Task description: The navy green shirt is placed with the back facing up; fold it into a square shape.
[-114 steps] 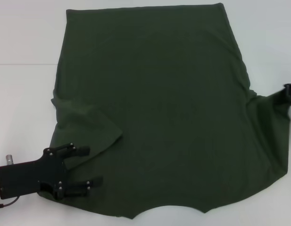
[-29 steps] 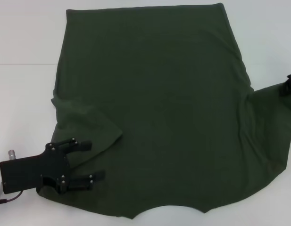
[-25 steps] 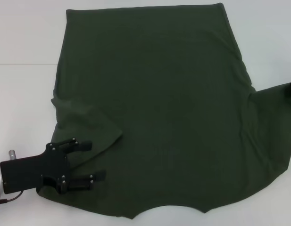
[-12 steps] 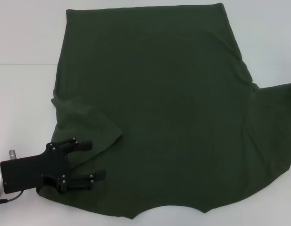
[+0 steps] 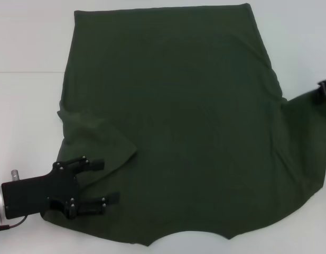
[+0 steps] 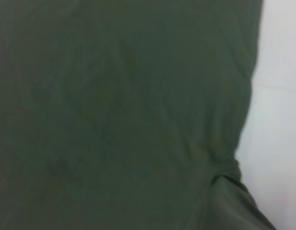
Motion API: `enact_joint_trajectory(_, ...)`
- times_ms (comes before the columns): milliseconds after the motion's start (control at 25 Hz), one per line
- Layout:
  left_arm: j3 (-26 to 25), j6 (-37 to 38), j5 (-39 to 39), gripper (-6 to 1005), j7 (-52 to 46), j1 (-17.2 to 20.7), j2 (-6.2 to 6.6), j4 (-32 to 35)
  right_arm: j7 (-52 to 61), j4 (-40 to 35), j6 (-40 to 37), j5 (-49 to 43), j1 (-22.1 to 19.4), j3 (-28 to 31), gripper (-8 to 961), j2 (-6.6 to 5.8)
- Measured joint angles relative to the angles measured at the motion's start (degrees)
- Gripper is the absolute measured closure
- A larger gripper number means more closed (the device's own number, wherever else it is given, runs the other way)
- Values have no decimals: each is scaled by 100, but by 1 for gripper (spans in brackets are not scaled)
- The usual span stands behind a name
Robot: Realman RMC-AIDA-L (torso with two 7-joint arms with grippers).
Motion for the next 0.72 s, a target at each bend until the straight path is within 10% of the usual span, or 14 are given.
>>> enact_joint_trajectory(720, 0, 0, 5, 115, 33, 80, -49, -21, 142, 331, -4, -720, 1022, -1063, 866, 688)
